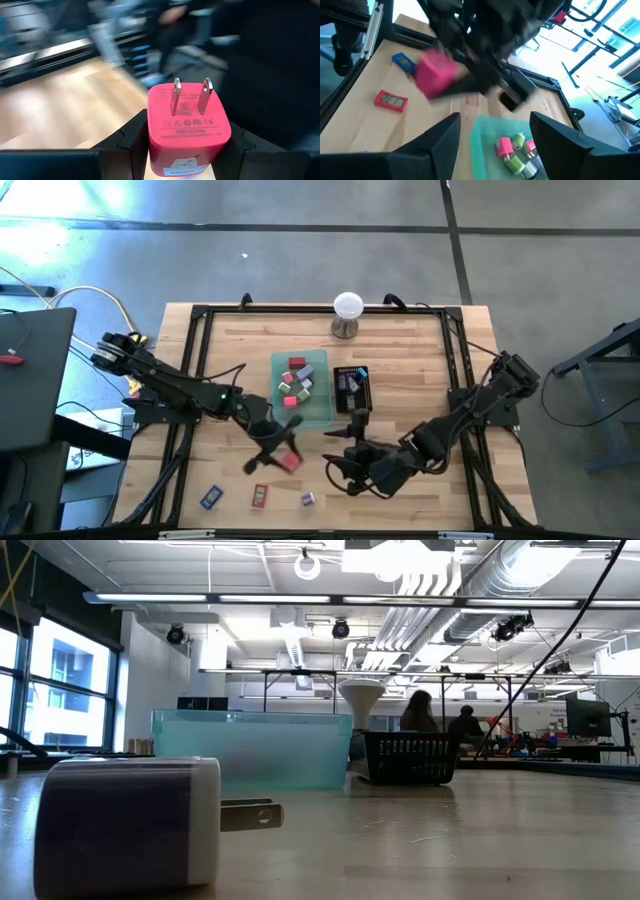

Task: Pick & Place Office items
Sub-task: Put the pink charger adapter into the blue bin

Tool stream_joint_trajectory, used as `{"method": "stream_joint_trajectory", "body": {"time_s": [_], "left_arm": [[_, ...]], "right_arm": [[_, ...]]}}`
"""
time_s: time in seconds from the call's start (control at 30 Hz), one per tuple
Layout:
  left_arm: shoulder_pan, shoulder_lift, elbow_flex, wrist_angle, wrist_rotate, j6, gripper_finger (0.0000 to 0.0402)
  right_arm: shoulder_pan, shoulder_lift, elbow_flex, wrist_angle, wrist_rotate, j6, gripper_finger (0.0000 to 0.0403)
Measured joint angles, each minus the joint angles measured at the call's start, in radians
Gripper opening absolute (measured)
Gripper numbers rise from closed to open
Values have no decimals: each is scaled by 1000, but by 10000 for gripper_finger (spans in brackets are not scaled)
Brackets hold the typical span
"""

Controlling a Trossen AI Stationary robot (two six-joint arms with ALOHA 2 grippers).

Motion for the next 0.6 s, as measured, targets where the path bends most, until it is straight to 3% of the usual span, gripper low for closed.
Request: {"method": "stream_joint_trajectory", "body": {"time_s": [0.13, 0.27, 0.43, 0.6], "left_arm": [[-3, 0, 0, 3, 260, 58, 150], [-3, -12, 0, 5, 358, 69, 150], [13, -20, 0, 1, 321, 42, 150], [65, -55, 0, -81, 135, -11, 151]], "right_arm": [[0, 0, 0, -28, -1, 23, 227], [-5, 0, 0, -65, -2, 67, 227], [-6, 0, 0, -97, -1, 92, 227], [-5, 0, 0, -131, -3, 157, 227]]}}
